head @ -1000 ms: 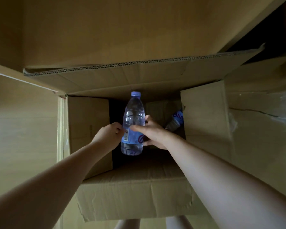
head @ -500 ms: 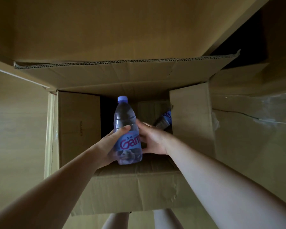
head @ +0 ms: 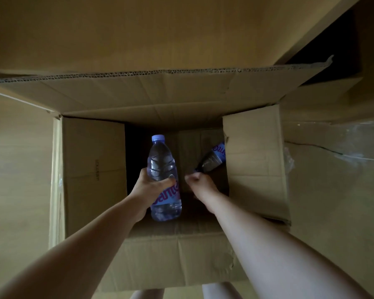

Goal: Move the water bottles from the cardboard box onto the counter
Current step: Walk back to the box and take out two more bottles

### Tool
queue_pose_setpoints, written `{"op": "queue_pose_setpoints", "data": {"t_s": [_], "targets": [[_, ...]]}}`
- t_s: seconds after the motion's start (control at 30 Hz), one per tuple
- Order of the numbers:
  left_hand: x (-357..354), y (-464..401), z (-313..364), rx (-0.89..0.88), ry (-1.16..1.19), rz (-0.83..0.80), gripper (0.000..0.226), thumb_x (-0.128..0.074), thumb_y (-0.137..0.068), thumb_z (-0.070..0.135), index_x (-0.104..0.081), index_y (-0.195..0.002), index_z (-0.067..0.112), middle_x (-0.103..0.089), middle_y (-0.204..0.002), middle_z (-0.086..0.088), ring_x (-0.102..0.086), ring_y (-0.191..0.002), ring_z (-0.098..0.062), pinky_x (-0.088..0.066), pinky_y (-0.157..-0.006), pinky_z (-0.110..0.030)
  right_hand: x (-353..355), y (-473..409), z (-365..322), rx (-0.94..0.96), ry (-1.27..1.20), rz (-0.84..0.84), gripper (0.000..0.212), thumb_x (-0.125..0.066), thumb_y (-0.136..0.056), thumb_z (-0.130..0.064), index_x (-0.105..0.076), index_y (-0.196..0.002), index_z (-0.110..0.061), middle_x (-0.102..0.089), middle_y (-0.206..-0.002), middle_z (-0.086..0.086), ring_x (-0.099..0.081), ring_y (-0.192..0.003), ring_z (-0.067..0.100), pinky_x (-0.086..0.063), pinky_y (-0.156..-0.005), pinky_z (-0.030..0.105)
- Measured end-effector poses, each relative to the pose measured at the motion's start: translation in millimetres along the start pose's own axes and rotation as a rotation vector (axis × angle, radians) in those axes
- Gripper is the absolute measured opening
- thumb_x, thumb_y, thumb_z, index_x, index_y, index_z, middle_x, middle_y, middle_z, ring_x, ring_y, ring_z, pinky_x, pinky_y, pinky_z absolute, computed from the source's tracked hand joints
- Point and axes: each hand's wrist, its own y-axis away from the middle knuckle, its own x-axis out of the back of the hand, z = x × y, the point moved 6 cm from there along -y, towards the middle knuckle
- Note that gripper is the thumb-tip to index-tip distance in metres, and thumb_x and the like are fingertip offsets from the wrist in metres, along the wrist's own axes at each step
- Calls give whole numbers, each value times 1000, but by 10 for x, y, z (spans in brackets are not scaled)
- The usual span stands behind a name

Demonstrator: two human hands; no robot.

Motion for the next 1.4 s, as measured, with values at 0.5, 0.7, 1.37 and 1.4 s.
{"op": "queue_pose_setpoints", "data": {"t_s": [0.5, 0.7, 1.37, 1.4], "targets": [[-76, -1285, -473, -44, -145, -108, 59, -77, -77, 17, -50, -129, 15, -67, -114, -8, -67, -100, -23, -55, -88, -41, -164, -1719, 354, 164, 2012, 144, 75, -57, -92, -25, -15, -153, -13, -13, -156, 19, -6, -144, 40, -12, -107, 71], [-71, -1413, -684, -73, -118, -164, 39, -74, -80, 12, -59, -114, 24, -70, -104, -1, -68, -100, -19, -54, -77, -27, -17, -2041, 422, 142, 1968, 223, 72, -53, -94, -23, -12, -153, -18, -9, -158, 17, 0, -146, 39, -4, -110, 69], [-31, -226, -114, -47, 73, -57, 67, -82, -74, 19, -39, -125, 17, -63, -101, -1, -65, -82, -12, -48, -57, -22, 35, -718, -492, 174, 345, 275, 51, -79, -72, -39, -48, -105, -16, -63, -99, 2, -63, -91, 20, -40, -70, 24], [27, -91, -24, -48, 81, -54, 66, -81, -74, 19, -38, -124, 16, -63, -101, -3, -65, -81, -13, -48, -57, -22, 48, -561, -595, 192, 316, 243, 39, -80, -72, -36, -51, -94, -19, -62, -88, -3, -63, -81, 14, -41, -64, 20]]}}
